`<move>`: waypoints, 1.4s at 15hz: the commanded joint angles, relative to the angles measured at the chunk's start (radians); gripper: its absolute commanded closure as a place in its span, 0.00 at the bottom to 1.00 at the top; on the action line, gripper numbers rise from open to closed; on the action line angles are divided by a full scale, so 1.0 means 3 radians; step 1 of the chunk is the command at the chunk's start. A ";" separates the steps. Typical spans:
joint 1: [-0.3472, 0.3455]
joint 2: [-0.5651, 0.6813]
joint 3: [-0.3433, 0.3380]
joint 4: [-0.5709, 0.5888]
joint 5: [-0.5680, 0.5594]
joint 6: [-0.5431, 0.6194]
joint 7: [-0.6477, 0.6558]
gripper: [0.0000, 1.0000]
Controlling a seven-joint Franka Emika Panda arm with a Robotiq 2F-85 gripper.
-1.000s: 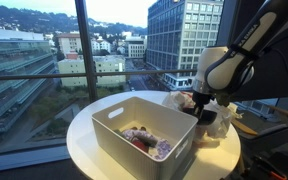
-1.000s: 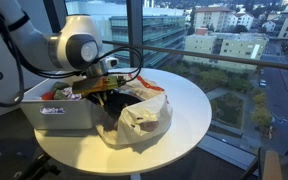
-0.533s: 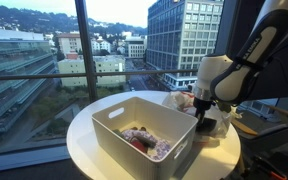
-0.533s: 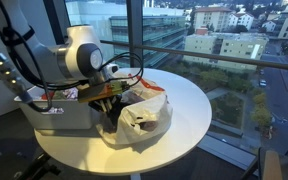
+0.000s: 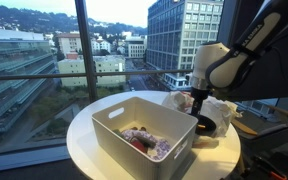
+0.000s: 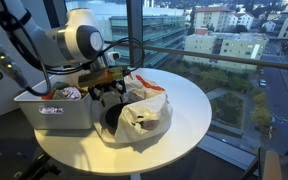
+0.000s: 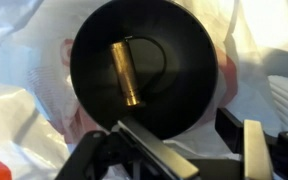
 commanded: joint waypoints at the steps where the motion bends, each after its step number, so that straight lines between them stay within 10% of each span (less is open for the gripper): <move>1: 0.0071 -0.0356 0.0138 0.0235 0.0240 -0.0843 -0.0104 0.00; 5: 0.0162 -0.0508 0.0229 0.0560 0.0413 -0.1182 -0.0109 0.00; 15: 0.0576 0.0003 0.0445 0.0965 0.2531 -0.0879 -0.0909 0.00; 21: 0.0658 0.0487 0.0870 0.1056 0.2397 -0.0307 -0.1207 0.00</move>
